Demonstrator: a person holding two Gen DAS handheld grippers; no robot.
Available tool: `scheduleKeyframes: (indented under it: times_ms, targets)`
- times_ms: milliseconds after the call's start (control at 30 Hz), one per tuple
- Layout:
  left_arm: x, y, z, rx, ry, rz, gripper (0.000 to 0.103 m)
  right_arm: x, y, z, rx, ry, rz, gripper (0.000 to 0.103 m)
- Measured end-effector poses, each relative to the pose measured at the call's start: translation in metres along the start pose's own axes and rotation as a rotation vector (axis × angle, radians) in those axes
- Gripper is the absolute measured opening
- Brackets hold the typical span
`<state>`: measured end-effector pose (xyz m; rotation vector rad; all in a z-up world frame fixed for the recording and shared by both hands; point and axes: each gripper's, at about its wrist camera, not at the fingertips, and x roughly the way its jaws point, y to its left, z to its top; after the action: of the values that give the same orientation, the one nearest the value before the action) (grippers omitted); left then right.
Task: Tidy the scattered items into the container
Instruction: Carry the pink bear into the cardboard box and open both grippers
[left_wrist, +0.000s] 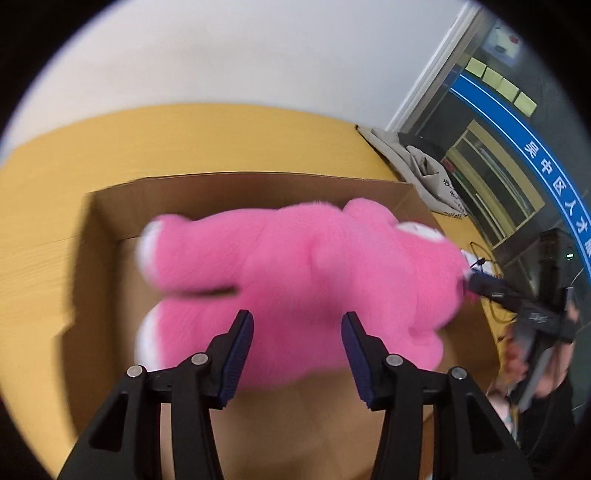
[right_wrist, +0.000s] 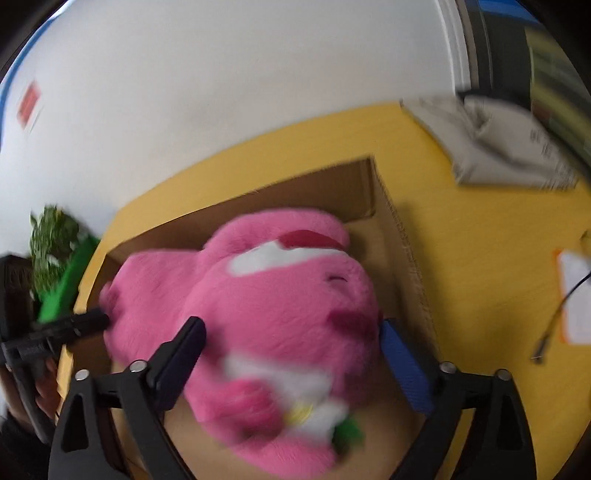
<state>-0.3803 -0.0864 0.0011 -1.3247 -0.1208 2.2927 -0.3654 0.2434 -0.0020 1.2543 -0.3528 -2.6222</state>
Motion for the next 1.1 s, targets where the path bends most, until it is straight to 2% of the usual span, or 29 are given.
scheduleKeyframes:
  times_ms: [100, 200, 267, 333, 367, 467, 567, 633, 733, 800, 833, 933, 1000, 1100]
  targets:
    - [-0.016, 0.020, -0.039, -0.049, 0.066, 0.039, 0.049, -0.034, 0.004, -0.025, -0.087, 0.079, 0.097, 0.103]
    - [-0.013, 0.034, -0.086, -0.073, 0.165, 0.071, 0.047, -0.031, 0.006, -0.061, -0.139, 0.211, 0.092, 0.103]
    - [-0.014, 0.030, -0.102, -0.031, 0.169, 0.118, 0.045, -0.017, 0.002, -0.083, -0.133, 0.311, 0.056, 0.102]
    - [-0.021, 0.022, -0.114, -0.024, 0.188, 0.062, 0.044, -0.018, 0.009, -0.097, -0.207, 0.311, 0.004, 0.099]
    - [-0.022, 0.020, -0.119, -0.026, 0.201, 0.053, 0.044, -0.020, 0.010, -0.100, -0.199, 0.318, -0.001, 0.098]
    - [-0.027, 0.013, -0.133, -0.021, 0.199, 0.070, 0.044, -0.027, 0.011, -0.110, -0.176, 0.308, -0.018, 0.097]
    - [-0.037, 0.015, -0.139, -0.074, 0.171, 0.052, 0.044, -0.036, 0.013, -0.118, -0.177, 0.300, -0.025, 0.097]
    - [-0.057, 0.012, -0.138, -0.117, 0.089, 0.052, 0.044, -0.047, 0.015, -0.119, -0.165, 0.262, -0.033, 0.098]
    - [-0.102, -0.006, -0.134, -0.099, -0.058, 0.063, 0.050, -0.096, 0.035, -0.114, -0.198, 0.086, -0.072, 0.103]
    - [-0.137, -0.033, -0.134, -0.069, -0.162, 0.073, 0.068, -0.132, 0.055, -0.113, -0.250, -0.053, -0.118, 0.103]
    - [-0.150, -0.043, -0.137, -0.058, -0.199, 0.086, 0.086, -0.144, 0.063, -0.114, -0.261, -0.095, -0.138, 0.103]
    - [-0.179, -0.083, -0.149, -0.014, -0.293, 0.186, 0.088, -0.171, 0.085, -0.120, -0.267, -0.192, -0.187, 0.103]
    - [-0.190, -0.109, -0.161, 0.028, -0.340, 0.214, 0.088, -0.187, 0.095, -0.130, -0.258, -0.222, -0.181, 0.103]
    - [-0.195, -0.128, -0.177, 0.023, -0.377, 0.232, 0.088, -0.201, 0.103, -0.138, -0.253, -0.254, -0.191, 0.103]
